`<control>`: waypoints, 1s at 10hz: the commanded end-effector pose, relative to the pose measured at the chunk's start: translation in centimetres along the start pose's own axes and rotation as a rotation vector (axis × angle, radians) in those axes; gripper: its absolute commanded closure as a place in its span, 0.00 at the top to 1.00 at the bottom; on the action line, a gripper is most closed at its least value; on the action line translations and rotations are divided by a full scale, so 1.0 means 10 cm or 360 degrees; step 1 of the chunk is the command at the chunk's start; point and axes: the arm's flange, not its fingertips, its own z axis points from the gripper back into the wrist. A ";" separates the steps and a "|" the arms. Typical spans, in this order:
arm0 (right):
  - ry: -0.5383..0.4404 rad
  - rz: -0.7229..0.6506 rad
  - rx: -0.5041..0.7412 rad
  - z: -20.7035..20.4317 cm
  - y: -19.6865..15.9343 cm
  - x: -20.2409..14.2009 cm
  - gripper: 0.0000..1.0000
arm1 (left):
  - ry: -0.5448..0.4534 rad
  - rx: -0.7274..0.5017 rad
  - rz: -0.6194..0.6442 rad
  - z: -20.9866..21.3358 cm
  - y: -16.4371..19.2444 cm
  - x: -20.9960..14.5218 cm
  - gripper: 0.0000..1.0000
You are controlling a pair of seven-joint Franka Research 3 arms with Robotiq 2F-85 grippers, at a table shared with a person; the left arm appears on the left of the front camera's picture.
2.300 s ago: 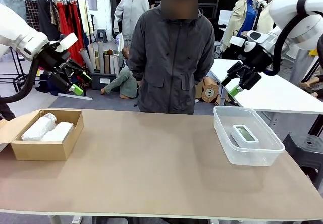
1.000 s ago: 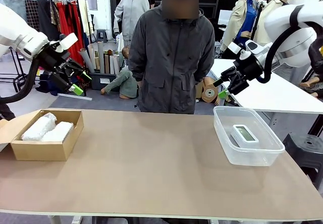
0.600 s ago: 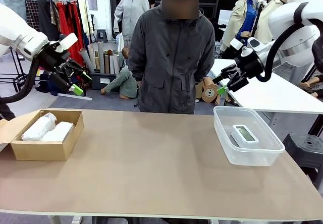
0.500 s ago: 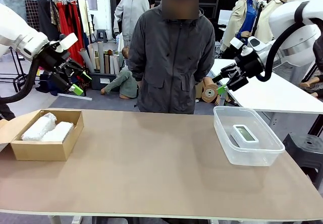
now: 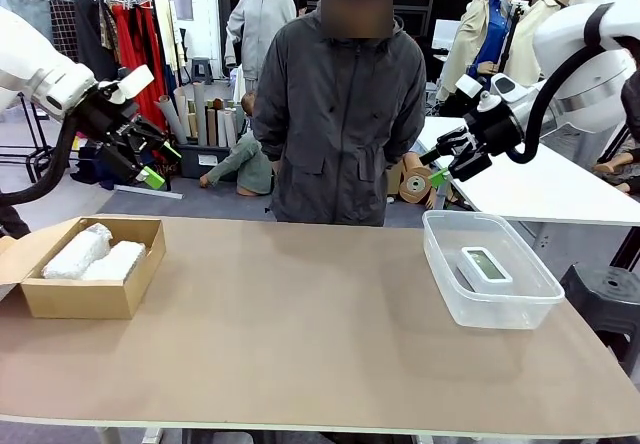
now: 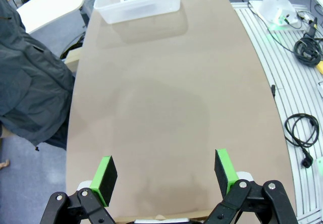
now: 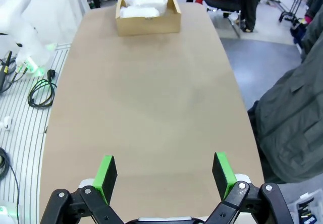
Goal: Separate and place wrapped and unwrapped clocks.
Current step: If the picked Digital clock is wrapped, place it in the Package Box ; if not, place it in the Organizing box.
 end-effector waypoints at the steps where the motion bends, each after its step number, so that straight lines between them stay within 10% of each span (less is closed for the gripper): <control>1: 0.0014 0.0010 -0.0012 0.01 -0.01 0.01 1.00 | 0.0001 -0.0003 -0.0005 0.02 -0.02 0.00 1.00; 10: 0.0014 0.0010 -0.0012 0.01 -0.01 0.01 1.00 | 0.0001 -0.0003 -0.0005 0.02 -0.02 0.00 1.00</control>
